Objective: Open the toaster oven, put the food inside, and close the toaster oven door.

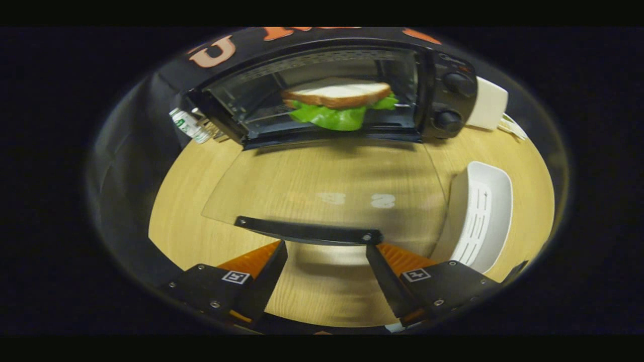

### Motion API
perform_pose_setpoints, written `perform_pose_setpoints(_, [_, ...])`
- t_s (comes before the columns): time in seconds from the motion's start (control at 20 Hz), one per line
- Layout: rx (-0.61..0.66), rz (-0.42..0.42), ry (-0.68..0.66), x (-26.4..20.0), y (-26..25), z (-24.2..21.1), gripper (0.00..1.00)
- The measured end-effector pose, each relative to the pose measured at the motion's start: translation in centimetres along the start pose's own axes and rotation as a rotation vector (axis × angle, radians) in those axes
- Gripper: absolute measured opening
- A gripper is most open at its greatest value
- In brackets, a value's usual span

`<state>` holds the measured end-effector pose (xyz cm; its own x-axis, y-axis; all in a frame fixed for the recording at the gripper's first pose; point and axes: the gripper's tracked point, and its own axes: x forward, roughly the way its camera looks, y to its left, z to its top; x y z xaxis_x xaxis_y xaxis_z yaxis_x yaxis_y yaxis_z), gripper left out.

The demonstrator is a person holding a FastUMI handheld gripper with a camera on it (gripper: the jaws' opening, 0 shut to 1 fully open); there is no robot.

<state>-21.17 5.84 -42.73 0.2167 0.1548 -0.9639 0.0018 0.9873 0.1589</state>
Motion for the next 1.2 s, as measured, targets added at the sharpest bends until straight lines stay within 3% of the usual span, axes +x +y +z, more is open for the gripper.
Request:
perform_pose_setpoints(0.35, [0.012, 0.099, -0.172, -4.4, 2.4, 6.4, 0.99])
perform_pose_setpoints(0.85, [-0.022, -0.029, -0.475, -10.0, -1.0, 20.1, 0.98])
perform_pose_setpoints(1.2, [-0.019, -0.077, -0.742, -20.0, -3.7, 24.2, 0.97])
